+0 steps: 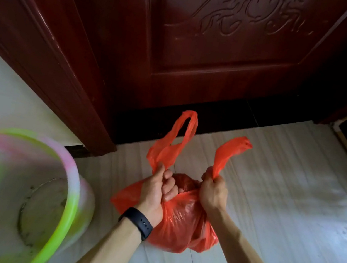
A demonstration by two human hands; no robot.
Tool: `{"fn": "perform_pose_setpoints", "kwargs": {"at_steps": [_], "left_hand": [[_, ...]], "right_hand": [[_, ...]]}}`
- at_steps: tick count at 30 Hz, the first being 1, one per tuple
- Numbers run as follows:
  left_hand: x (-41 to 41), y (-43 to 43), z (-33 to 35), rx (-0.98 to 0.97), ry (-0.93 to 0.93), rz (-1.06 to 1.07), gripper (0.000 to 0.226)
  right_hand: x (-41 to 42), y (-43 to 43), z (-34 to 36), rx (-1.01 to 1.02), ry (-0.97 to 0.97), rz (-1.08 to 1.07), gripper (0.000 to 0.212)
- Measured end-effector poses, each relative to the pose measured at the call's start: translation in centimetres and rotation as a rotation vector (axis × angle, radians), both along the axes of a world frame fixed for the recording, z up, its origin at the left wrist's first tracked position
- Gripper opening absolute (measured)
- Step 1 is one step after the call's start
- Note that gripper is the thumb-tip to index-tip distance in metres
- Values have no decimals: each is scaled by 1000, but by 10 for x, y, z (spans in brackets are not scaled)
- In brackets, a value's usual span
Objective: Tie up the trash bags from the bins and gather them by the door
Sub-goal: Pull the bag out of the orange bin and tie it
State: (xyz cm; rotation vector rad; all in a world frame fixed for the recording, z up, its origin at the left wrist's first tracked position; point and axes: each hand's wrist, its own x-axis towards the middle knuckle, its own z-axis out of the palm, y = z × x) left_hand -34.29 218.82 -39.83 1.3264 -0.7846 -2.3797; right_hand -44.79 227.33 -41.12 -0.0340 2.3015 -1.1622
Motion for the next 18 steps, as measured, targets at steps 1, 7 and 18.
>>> {"fn": "perform_pose_setpoints", "kwargs": {"at_steps": [1, 7, 18], "left_hand": [[-2, 1, 0, -23, -11, -2, 46], [-9, 1, 2, -343, -80, -114, 43], [2, 1, -1, -823, -217, -402, 27]], "right_hand": [[-2, -2, 0, 12, -25, 18, 33], [-16, -5, -6, -237, -324, -226, 19], [-13, -5, -2, -362, -575, -173, 53]]}}
